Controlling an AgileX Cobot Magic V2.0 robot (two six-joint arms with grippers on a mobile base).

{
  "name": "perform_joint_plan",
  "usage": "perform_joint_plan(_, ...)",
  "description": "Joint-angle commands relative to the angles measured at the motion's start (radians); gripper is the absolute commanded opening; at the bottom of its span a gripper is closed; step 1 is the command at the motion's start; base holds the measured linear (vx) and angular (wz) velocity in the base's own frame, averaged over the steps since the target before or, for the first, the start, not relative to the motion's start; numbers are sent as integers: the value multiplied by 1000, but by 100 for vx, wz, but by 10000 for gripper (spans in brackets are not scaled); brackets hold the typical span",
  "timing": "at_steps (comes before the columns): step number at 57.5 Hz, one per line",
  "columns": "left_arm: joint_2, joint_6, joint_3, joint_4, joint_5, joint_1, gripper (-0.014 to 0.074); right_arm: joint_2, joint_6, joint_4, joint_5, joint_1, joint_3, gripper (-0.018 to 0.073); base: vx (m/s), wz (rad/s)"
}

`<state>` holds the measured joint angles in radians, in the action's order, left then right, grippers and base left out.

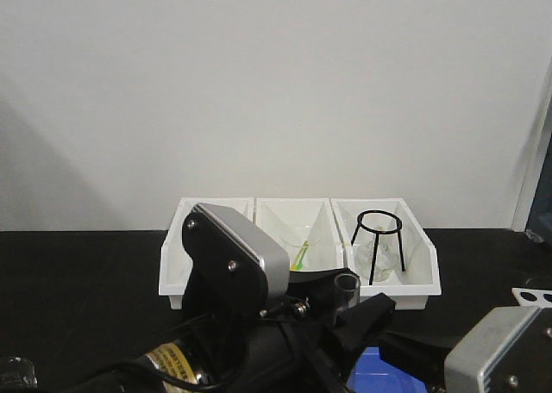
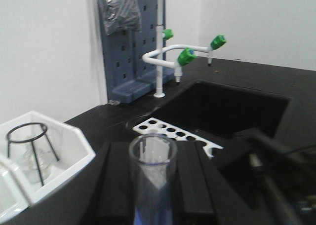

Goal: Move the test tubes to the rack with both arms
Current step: 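Carry the held test tube toward the right gripper, then grasp the test tube with the right gripper and open the left gripper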

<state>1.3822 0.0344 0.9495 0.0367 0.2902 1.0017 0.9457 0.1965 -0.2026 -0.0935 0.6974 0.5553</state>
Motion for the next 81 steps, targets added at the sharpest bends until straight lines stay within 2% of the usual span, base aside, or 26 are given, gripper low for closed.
perform_joint_plan(1, -25, 46, 40, -60, 89, 21, -22, 8, 1, 12, -131, 0, 31, 498, 0, 0)
perform_joint_plan(17, -25, 76, 40, -75, 73, 25, -22, 25, -1, 12, -188, 0, 31, 498, 0, 0)
perform_joint_plan(29, -25, 76, 40, -78, 63, 25, -22, 25, -1, 13, -193, -1, 31, 446, 0, 0)
perform_joint_plan(37, -25, 76, 40, -78, 62, 25, -22, 25, -1, 13, -193, -1, 31, 351, 0, 0)
perform_joint_plan(56, -25, 81, 40, -78, 62, 25, -22, 25, -1, 13, -194, -1, 31, -10, 0, 0)
perform_joint_plan(71, -25, 83, 40, -71, 61, 25, -13, 25, -1, 13, -196, -1, 31, -11, 0, 0)
perform_joint_plan(78, -25, 72, 40, -72, 69, 25, 41, 25, -1, 13, -194, -1, 31, -11, 0, 0)
perform_joint_plan(81, -25, 72, 40, -74, 69, 25, 90, 25, -1, 12, -194, -1, 31, -11, 0, 0)
